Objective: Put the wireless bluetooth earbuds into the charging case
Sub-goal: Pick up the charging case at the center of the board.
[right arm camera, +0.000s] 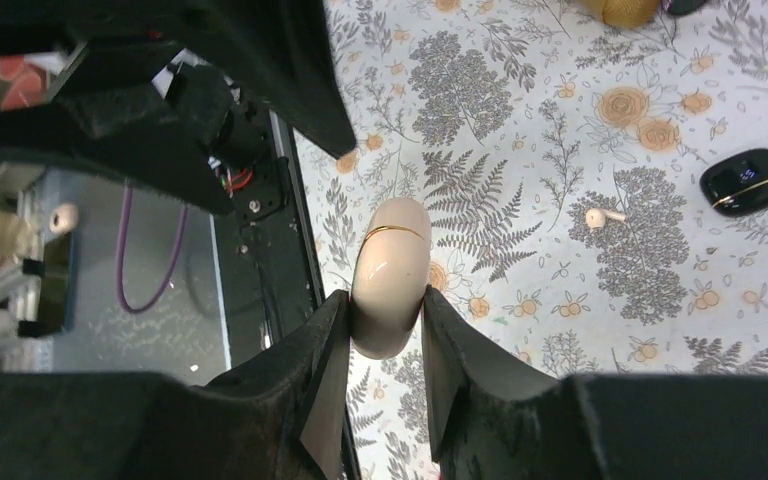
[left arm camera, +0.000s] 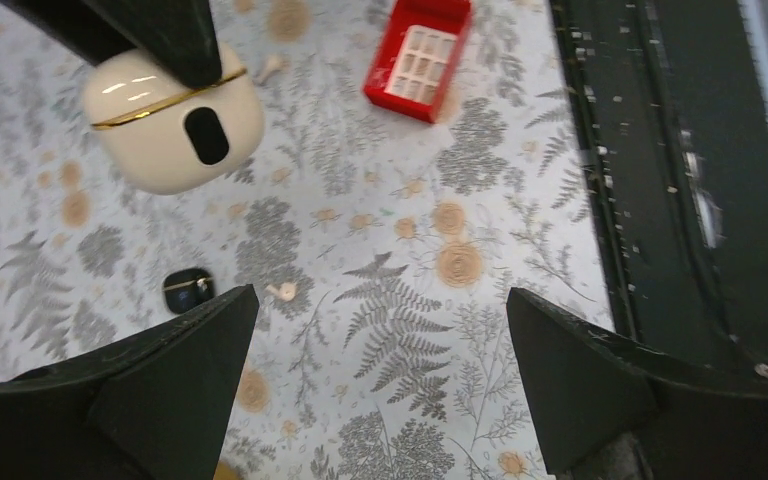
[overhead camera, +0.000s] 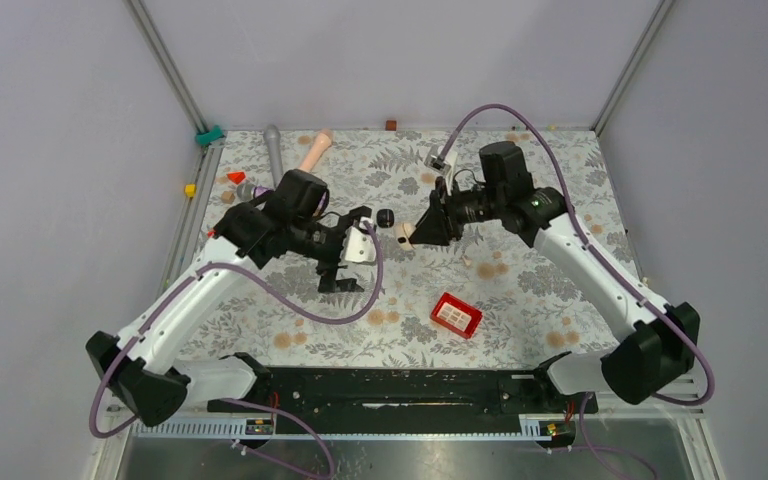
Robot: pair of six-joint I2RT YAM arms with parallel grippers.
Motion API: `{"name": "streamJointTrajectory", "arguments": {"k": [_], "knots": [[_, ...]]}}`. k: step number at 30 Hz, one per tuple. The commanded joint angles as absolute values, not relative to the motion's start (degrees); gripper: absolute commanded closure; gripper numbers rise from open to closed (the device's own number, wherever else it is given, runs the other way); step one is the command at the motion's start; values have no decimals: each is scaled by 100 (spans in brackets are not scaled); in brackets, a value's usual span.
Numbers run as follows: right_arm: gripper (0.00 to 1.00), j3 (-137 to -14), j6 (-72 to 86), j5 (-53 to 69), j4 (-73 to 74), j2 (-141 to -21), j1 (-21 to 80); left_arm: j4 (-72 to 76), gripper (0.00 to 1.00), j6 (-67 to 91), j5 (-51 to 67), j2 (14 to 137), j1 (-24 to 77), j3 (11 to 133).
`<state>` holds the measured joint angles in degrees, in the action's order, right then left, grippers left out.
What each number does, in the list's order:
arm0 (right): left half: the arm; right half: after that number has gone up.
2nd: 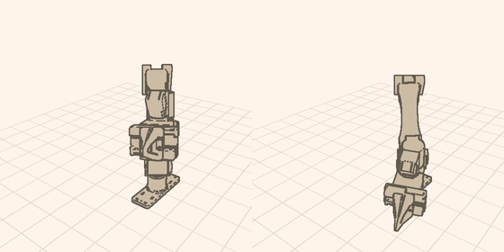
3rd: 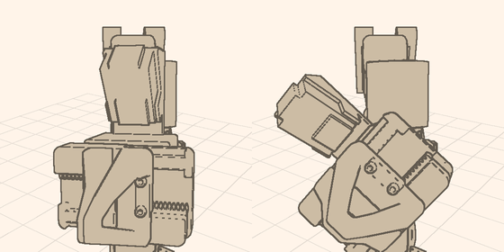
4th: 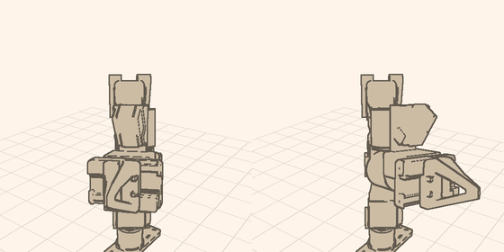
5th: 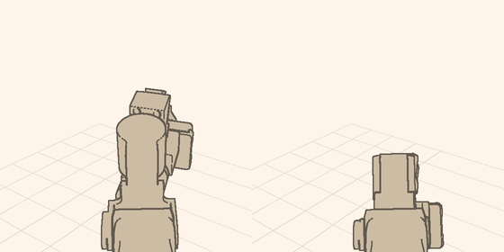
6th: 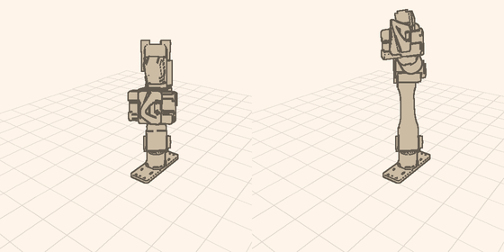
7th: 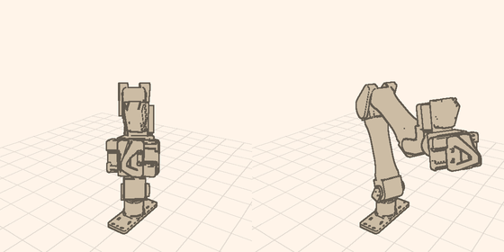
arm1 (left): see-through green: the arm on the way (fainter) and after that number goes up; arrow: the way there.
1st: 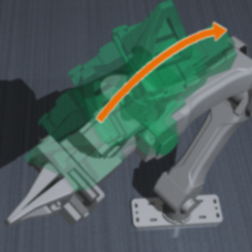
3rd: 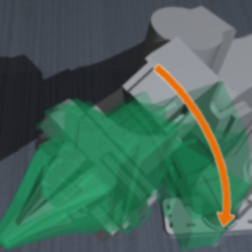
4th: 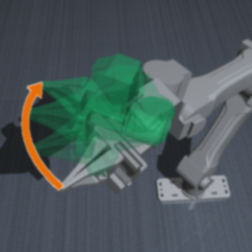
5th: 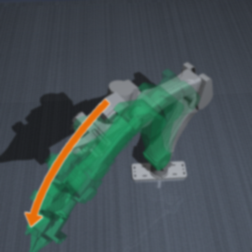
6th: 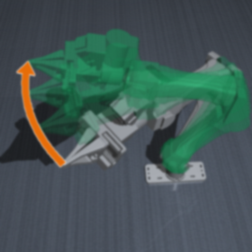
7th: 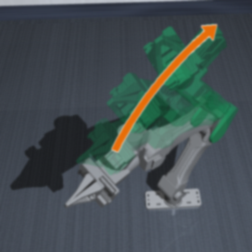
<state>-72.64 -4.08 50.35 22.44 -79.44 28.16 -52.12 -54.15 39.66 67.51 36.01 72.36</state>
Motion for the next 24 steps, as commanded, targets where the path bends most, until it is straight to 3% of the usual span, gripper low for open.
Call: {"name": "streamJointTrajectory", "arguments": {"k": [1,5,9,13,18,24], "knots": [[76,-7557,-1627,5466,3058,-7372,2821,-7149,1,-6637,4950,7527,3577,8266],[74,-7442,-2298,5648,3414,-7050,2821,-7888,1,-6493,5223,8378,3577,9058],[71,-7391,-2735,5526,3741,-6757,2823,-7452,1,-5660,5010,8574,3577,9357],[68,-7143,-3011,5237,3753,-6441,2821,-6011,1,-4681,4615,7938,3454,9025],[68,-6858,-3029,5167,3534,-6189,2821,-3207,1,-2952,4111,6942,3413,7456],[68,-6722,-2883,5375,3323,-6109,2820,-4411,1,-3704,5935,7489,3419,7951]]}}
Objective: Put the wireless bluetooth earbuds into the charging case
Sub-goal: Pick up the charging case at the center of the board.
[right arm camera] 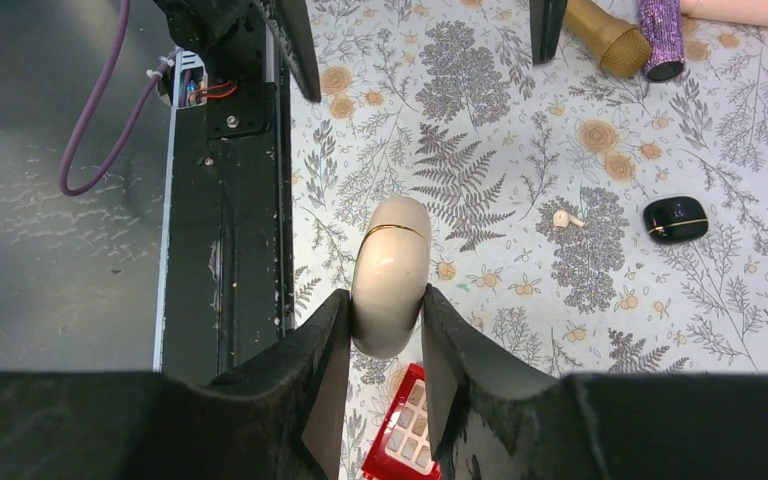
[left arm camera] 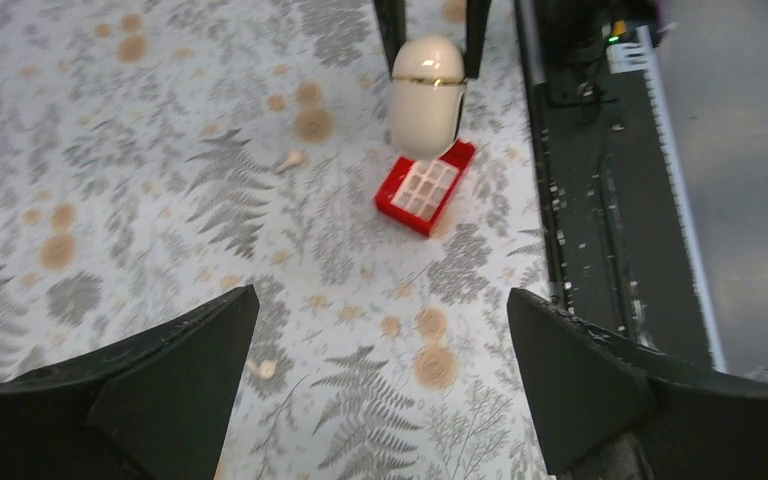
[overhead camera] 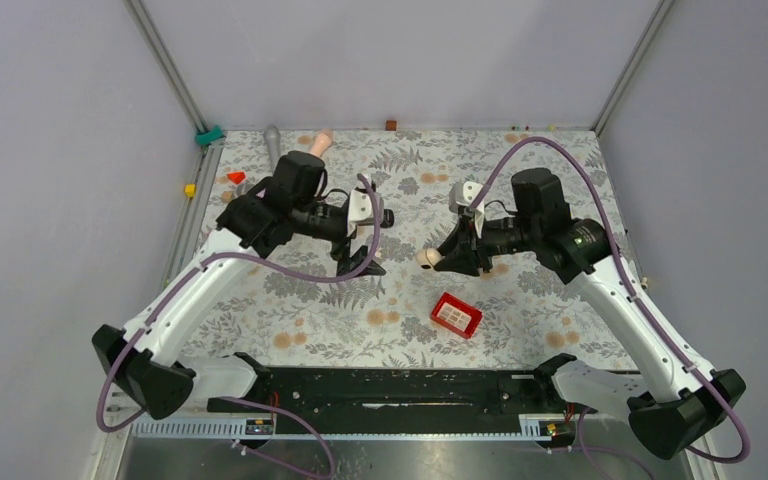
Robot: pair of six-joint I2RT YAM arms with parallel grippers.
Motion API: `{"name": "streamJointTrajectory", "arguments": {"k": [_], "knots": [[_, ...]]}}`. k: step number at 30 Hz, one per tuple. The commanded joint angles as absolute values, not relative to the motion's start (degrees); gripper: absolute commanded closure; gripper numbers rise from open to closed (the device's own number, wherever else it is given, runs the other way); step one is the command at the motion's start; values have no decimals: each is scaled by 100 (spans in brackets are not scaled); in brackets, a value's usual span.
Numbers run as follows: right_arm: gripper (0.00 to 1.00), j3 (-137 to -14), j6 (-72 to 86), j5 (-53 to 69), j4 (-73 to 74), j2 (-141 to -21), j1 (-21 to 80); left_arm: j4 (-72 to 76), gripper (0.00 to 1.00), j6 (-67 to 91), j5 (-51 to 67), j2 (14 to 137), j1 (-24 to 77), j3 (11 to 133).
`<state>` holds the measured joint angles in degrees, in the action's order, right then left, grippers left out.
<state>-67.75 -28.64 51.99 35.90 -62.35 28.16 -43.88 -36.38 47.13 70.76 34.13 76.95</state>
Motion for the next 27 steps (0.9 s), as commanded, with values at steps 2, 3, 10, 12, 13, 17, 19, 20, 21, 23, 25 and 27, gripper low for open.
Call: {"name": "streamJointTrajectory", "arguments": {"k": [2,3,10,12,13,17,19,20,21,23,25,27], "knots": [[67,-6677,-2847,5552,3286,-6080,2821,-4376,2,-3687,6326,7537,3469,7886],[68,-6652,-2845,5672,3274,-6070,2821,-4324,1,-3679,6381,7547,3550,7850],[68,-6349,-3140,5731,3229,-5960,2845,-4211,1,-3420,6344,7788,3809,7942],[68,-6289,-3208,5674,3230,-6011,2872,-4212,2,-3341,6394,7870,3852,8006],[68,-6277,-3226,5674,3232,-6036,2881,-4210,3,-3306,6400,7913,3884,8023],[68,-6276,-3287,5686,3293,-6082,2921,-4210,6,-3267,6252,8049,4033,8049],[68,-6269,-3359,5695,3330,-6094,2951,-4207,9,-3253,6089,8103,4108,8075],[68,-6259,-3371,5706,3338,-6096,2969,-4212,11,-3246,6074,8130,4135,8091],[67,-6246,-3379,5705,3340,-6106,2983,-4211,11,-3227,6070,8152,4158,8112],[67,-6223,-3408,5689,3340,-6137,3012,-4212,14,-3200,6067,8195,4198,8144],[68,-6218,-3435,5665,3365,-6188,3038,-4208,18,-3170,6032,8246,4246,8176],[68,-6233,-3497,5630,3428,-6252,3070,-4202,22,-3156,6007,8284,4282,8183]]}}
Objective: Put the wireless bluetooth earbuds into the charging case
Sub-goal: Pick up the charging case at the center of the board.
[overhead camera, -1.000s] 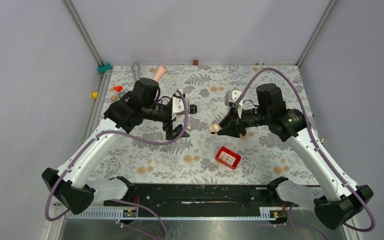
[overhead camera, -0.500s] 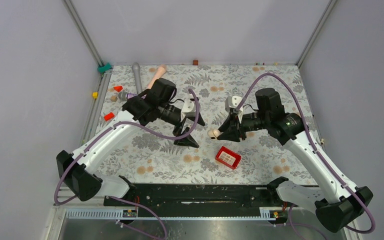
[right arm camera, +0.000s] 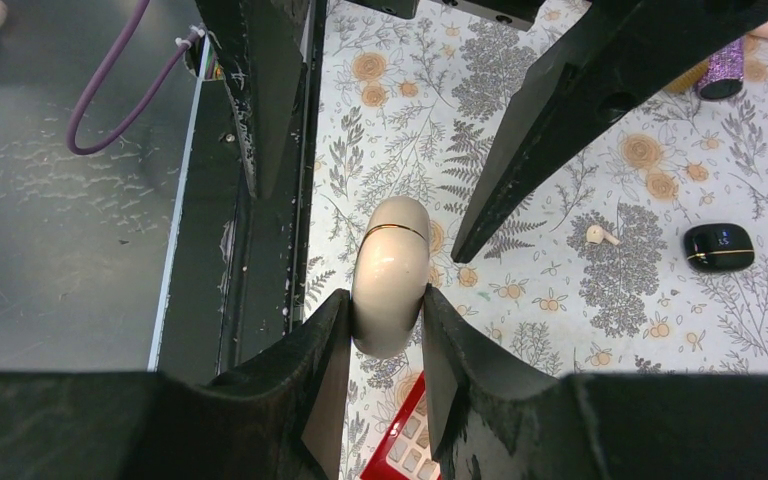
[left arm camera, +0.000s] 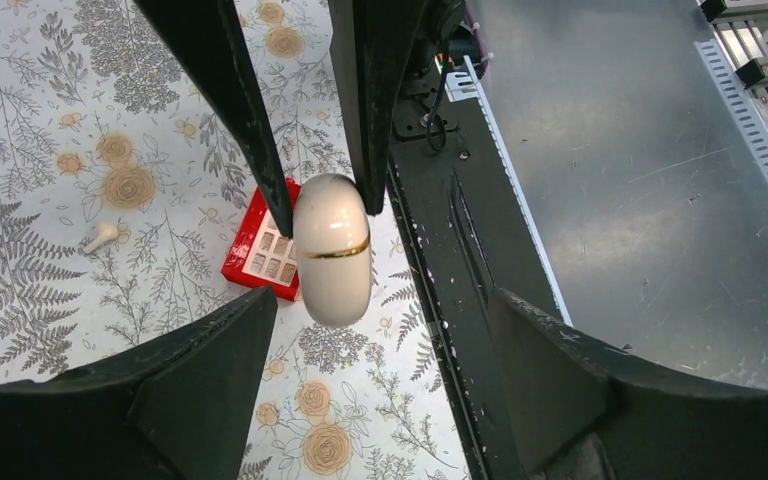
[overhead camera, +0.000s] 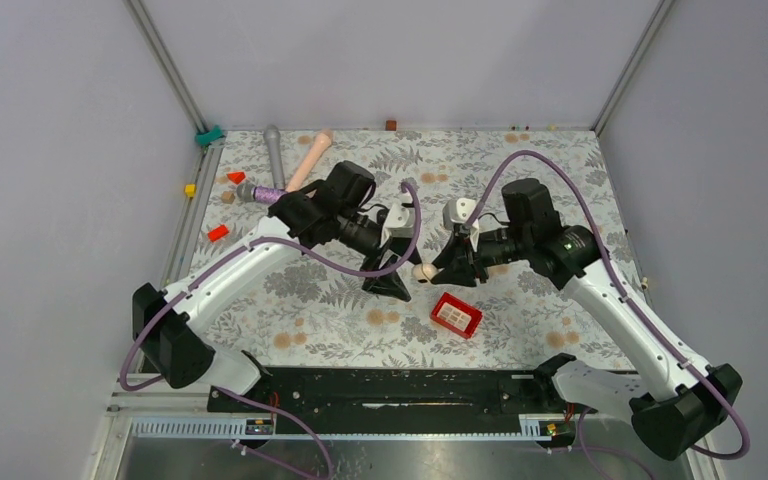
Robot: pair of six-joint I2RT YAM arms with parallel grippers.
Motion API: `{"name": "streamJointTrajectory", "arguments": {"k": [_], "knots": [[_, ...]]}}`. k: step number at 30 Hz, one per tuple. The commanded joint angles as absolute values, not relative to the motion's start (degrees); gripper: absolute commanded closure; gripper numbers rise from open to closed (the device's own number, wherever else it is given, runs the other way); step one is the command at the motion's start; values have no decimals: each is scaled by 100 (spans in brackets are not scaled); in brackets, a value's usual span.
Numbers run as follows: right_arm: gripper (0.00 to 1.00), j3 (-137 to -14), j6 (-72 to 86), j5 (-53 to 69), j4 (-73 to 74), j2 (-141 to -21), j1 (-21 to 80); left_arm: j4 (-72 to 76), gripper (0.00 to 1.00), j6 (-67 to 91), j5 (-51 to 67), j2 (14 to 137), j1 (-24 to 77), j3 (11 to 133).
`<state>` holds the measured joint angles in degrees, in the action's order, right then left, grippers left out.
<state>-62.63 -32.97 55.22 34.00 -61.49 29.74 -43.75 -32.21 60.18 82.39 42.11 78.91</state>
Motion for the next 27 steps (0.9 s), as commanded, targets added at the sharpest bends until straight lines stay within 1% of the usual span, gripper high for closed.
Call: {"name": "streamJointTrajectory", "arguments": {"k": [1,15,18,19,24,27], "knots": [[68,-6247,-3540,5607,3482,-6292,3085,-4204,24,-3149,5984,8306,4307,8190],[68,-6294,-3726,5460,3661,-6391,3173,-4209,43,-3198,5485,8406,4515,8130],[68,-6280,-3741,5449,3663,-6391,3173,-4217,53,-3212,5355,8445,4558,8143],[68,-6276,-3744,5449,3661,-6390,3173,-4224,55,-3205,5332,8451,4568,8153],[68,-6266,-3788,5459,3689,-6364,3182,-4225,56,-3190,5240,8490,4593,8201],[68,-6258,-3814,5467,3716,-6350,3189,-4227,60,-3179,5222,8494,4597,8212]]}}
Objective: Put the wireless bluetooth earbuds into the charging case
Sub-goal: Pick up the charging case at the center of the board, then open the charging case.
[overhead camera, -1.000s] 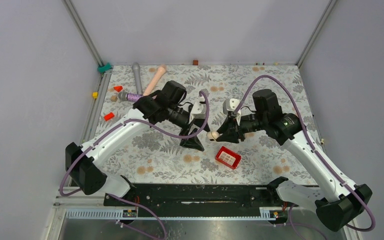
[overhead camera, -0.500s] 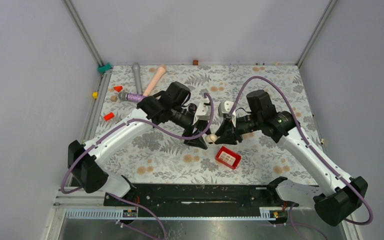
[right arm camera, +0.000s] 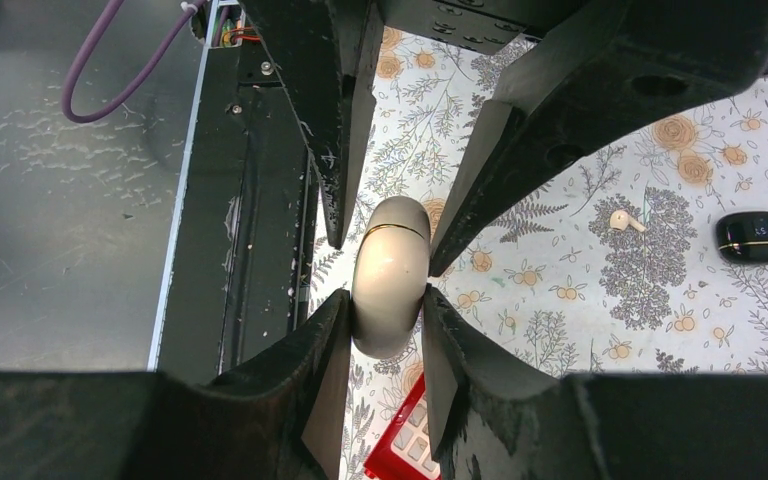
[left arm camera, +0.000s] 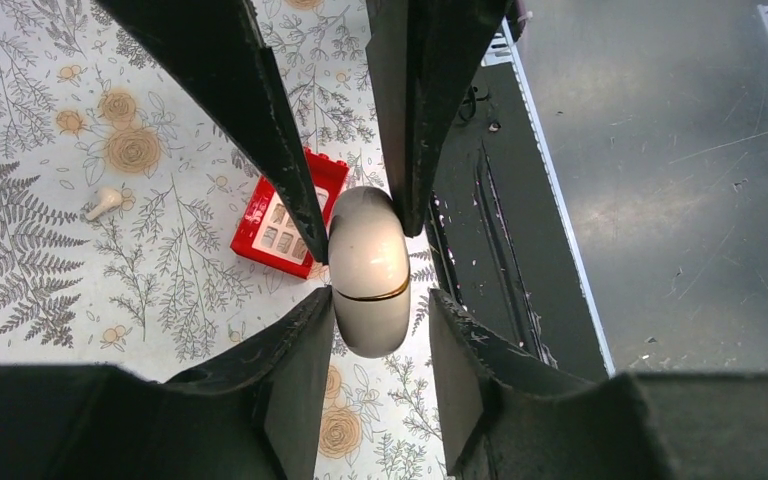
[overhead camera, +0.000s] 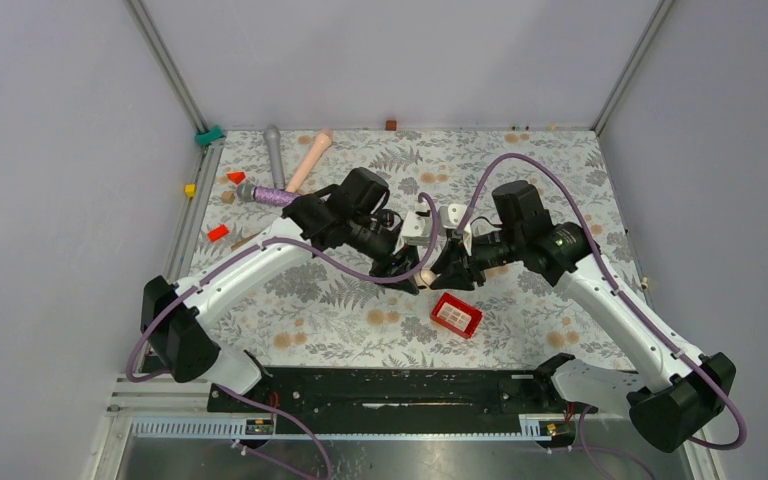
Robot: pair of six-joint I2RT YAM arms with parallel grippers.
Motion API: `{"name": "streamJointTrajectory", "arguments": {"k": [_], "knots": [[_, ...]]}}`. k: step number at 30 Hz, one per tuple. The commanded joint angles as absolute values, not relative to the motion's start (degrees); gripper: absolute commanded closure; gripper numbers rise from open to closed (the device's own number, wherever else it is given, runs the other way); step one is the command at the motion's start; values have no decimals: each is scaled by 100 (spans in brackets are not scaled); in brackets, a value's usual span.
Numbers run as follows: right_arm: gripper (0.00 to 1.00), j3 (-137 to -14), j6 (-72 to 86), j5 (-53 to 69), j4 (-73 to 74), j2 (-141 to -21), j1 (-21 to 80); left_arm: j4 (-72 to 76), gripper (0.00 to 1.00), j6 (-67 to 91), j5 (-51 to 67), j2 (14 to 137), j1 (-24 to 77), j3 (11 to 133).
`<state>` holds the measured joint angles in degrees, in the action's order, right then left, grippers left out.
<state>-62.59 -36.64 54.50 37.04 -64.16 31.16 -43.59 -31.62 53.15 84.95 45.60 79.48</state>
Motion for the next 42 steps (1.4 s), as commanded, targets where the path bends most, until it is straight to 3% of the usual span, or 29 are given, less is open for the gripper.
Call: {"name": "streamJointTrajectory", "arguments": {"k": [1,8,16,18,20,22,23,32,42], "knots": [[68,-6250,-3822,5459,3713,-6351,3190,-4230,61,-3174,5221,8496,4597,8223],[68,-6249,-3897,5391,3762,-6389,3239,-4176,68,-3065,5261,8486,4597,8237],[62,-6264,-3890,5379,3754,-6389,3244,-4171,93,-3095,5245,8492,4592,8199],[53,-6275,-3823,5366,3715,-6390,3248,-4166,98,-3139,5200,8483,4595,8170],[32,-6255,-3621,5270,3513,-6366,3244,-4251,100,-3254,5151,8447,4597,8133],[3,-6189,-3373,5028,3210,-6335,3243,-4383,100,-3440,5141,8395,4597,8104],[1,-6147,-3288,4876,3057,-6305,3241,-4419,100,-3513,5142,8354,4597,8065],[1,-5917,-2825,3370,2054,-6214,3243,-4443,100,-3751,5152,8079,4600,7797],[1,-5882,-3100,2757,2016,-5785,3234,-4664,100,-4018,4937,8063,4583,7773]]}}
